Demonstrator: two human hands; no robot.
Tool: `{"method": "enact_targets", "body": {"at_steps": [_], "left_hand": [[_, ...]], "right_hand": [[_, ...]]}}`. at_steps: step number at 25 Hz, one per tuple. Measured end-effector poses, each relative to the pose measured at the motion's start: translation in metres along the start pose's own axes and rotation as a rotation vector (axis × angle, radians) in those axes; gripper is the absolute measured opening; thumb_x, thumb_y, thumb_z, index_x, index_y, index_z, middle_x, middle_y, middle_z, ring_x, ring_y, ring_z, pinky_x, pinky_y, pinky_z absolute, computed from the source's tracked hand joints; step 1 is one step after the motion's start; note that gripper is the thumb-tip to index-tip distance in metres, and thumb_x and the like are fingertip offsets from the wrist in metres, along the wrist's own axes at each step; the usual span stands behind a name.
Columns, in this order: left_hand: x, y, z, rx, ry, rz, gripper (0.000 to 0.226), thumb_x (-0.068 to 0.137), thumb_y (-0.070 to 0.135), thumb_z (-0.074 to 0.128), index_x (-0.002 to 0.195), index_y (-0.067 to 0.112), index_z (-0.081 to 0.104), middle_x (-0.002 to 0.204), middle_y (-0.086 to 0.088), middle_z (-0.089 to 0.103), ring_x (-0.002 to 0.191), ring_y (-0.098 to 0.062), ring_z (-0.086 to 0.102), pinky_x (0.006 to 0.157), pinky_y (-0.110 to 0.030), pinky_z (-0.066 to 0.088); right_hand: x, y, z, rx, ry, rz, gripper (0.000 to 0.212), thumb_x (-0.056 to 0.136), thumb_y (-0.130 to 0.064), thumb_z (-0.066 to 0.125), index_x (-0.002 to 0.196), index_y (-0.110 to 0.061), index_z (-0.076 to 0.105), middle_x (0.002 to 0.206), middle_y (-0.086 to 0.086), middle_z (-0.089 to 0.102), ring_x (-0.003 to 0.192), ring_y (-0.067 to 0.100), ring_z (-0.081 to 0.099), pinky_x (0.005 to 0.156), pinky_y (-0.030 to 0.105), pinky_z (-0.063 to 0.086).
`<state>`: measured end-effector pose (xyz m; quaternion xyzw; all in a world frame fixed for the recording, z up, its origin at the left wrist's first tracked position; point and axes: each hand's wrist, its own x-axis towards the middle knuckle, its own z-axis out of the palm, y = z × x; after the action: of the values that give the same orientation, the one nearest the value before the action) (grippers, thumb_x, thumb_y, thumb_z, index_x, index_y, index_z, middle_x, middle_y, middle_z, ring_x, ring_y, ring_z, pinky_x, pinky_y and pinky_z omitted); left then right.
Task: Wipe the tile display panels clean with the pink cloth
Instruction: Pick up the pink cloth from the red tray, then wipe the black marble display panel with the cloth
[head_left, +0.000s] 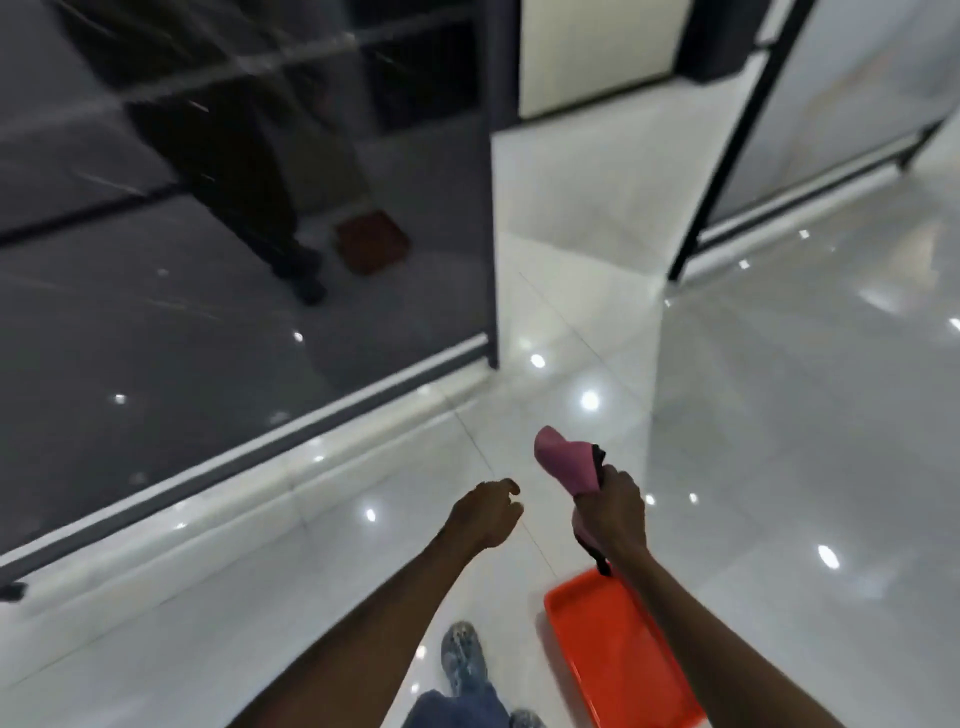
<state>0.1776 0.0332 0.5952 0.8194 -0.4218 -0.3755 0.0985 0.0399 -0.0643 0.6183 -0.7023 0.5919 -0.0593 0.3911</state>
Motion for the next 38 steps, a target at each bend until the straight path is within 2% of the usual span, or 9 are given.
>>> {"method": "enact_targets", "body": {"at_steps": [3, 6, 9, 13, 20, 25, 29, 34, 38], "left_hand": [[-0.093, -0.032, -0.076, -0.078, 0.25, -0.045, 0.037, 0.1, 0.032, 0.046, 0.135, 0.02, 0.051, 0.131, -0.001, 0.059, 0.119, -0.019, 0.054, 0.096, -0.027, 0.044], [-0.182, -0.091, -0.127, -0.106, 0.493, -0.15, 0.037, 0.1, 0.033, 0.046, 0.135, 0.024, 0.051, 0.131, 0.003, 0.058, 0.123, -0.016, 0.052, 0.095, -0.026, 0.041], [-0.261, -0.165, -0.167, -0.161, 0.68, -0.244, 0.033, 0.1, 0.031, 0.048, 0.131, 0.021, 0.055, 0.127, 0.003, 0.06, 0.122, -0.016, 0.052, 0.096, -0.028, 0.043], [-0.372, -0.292, -0.189, -0.255, 0.831, -0.406, 0.032, 0.099, 0.03, 0.048, 0.126, 0.017, 0.058, 0.123, -0.003, 0.063, 0.118, -0.022, 0.057, 0.097, -0.033, 0.046], [-0.535, -0.48, -0.205, -0.261, 0.822, -0.666, 0.038, 0.101, 0.033, 0.044, 0.136, 0.02, 0.049, 0.137, -0.002, 0.053, 0.126, -0.019, 0.05, 0.101, -0.03, 0.039], [-0.603, -0.578, -0.248, -0.243, 0.893, -0.743, 0.037, 0.101, 0.03, 0.044, 0.136, 0.019, 0.048, 0.134, -0.002, 0.055, 0.125, -0.021, 0.05, 0.098, -0.032, 0.041], [-0.629, -0.671, -0.303, -0.198, 0.949, -0.767, 0.035, 0.101, 0.032, 0.044, 0.134, 0.021, 0.049, 0.129, 0.001, 0.057, 0.123, -0.017, 0.05, 0.097, -0.029, 0.04], [-0.646, -0.782, -0.388, -0.004, 0.853, -0.768, 0.041, 0.102, 0.034, 0.04, 0.141, 0.023, 0.042, 0.139, 0.001, 0.05, 0.131, -0.016, 0.044, 0.102, -0.028, 0.035], [-0.661, -0.866, -0.475, 0.013, 0.892, -0.738, 0.042, 0.103, 0.033, 0.041, 0.143, 0.021, 0.04, 0.146, -0.001, 0.044, 0.134, -0.018, 0.041, 0.105, -0.03, 0.033]], "right_hand": [[-0.065, -0.116, -0.015, 0.005, -0.039, -0.207, 0.006, 0.082, -0.005, 0.051, 0.083, -0.008, 0.047, 0.076, 0.005, 0.056, 0.067, 0.025, 0.055, 0.051, 0.028, 0.034], [-0.139, -0.202, 0.008, -0.028, -0.112, -0.387, 0.018, 0.083, -0.013, 0.057, 0.098, -0.006, 0.051, 0.089, 0.01, 0.062, 0.088, 0.035, 0.061, 0.066, 0.031, 0.043], [-0.205, -0.269, 0.061, -0.045, -0.245, -0.578, 0.045, 0.075, -0.025, 0.062, 0.115, -0.005, 0.055, 0.104, 0.013, 0.066, 0.097, 0.035, 0.063, 0.073, 0.033, 0.049], [-0.312, -0.339, 0.162, -0.151, -0.375, -0.739, 0.047, 0.082, -0.013, 0.066, 0.126, -0.003, 0.054, 0.117, 0.016, 0.066, 0.106, 0.035, 0.062, 0.079, 0.031, 0.047], [-0.482, -0.434, 0.331, -0.276, -0.563, -0.835, 0.041, 0.084, -0.01, 0.066, 0.123, -0.001, 0.057, 0.119, 0.017, 0.064, 0.107, 0.031, 0.062, 0.073, 0.025, 0.041], [-0.563, -0.505, 0.426, -0.357, -0.558, -0.975, 0.047, 0.084, -0.015, 0.068, 0.128, -0.004, 0.053, 0.122, 0.015, 0.063, 0.108, 0.03, 0.061, 0.079, 0.027, 0.046], [-0.6, -0.58, 0.509, -0.368, -0.547, -1.058, 0.047, 0.086, -0.019, 0.069, 0.128, -0.007, 0.052, 0.12, 0.011, 0.062, 0.106, 0.028, 0.062, 0.08, 0.03, 0.05], [-0.627, -0.681, 0.59, -0.372, -0.561, -1.074, 0.046, 0.09, -0.019, 0.065, 0.131, -0.008, 0.049, 0.119, 0.008, 0.061, 0.106, 0.025, 0.061, 0.077, 0.027, 0.048], [-0.643, -0.771, 0.64, -0.372, -0.53, -1.057, 0.043, 0.088, -0.019, 0.068, 0.126, -0.009, 0.051, 0.114, 0.008, 0.062, 0.098, 0.024, 0.061, 0.072, 0.029, 0.048]]}}
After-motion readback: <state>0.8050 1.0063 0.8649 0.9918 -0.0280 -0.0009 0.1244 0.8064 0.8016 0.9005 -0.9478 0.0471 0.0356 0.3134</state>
